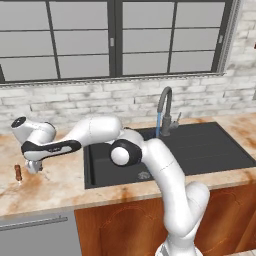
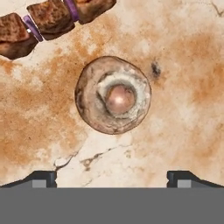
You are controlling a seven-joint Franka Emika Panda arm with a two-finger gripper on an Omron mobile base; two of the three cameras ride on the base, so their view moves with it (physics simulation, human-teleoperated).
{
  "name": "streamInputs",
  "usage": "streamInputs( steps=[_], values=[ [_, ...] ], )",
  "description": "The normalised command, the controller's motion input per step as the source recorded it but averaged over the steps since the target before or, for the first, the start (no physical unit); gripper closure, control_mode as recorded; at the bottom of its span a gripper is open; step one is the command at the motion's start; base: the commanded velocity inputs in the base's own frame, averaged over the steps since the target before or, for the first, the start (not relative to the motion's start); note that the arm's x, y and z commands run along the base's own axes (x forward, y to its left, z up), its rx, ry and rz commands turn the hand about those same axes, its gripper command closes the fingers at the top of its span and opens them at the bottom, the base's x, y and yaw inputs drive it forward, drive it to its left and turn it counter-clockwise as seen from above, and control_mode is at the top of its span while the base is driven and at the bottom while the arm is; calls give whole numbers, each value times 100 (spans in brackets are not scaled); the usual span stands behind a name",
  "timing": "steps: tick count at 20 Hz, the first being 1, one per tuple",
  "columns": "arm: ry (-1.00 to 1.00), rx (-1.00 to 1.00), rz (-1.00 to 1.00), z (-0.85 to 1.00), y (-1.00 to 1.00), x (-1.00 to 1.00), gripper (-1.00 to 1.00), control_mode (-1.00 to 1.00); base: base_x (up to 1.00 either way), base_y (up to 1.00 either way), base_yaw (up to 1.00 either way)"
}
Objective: Turn on the sink faucet. Then move the mushroom from the counter to the sink. Turn off the sink. Move the vegetable from the sink to the pot next to the stove. Finally move the pot to the front center burner.
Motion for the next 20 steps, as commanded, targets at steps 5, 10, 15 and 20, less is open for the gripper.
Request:
streamInputs(
  steps=[5,10,15,20],
  values=[
    [0,3,0,-13,18,2,-100,-100,0,0,0],
    [0,0,0,-12,17,3,-100,-100,0,0,0],
    [0,0,0,-10,19,21,-100,-100,0,0,0],
    [0,0,0,-11,21,19,-100,-100,0,0,0]
  ],
)
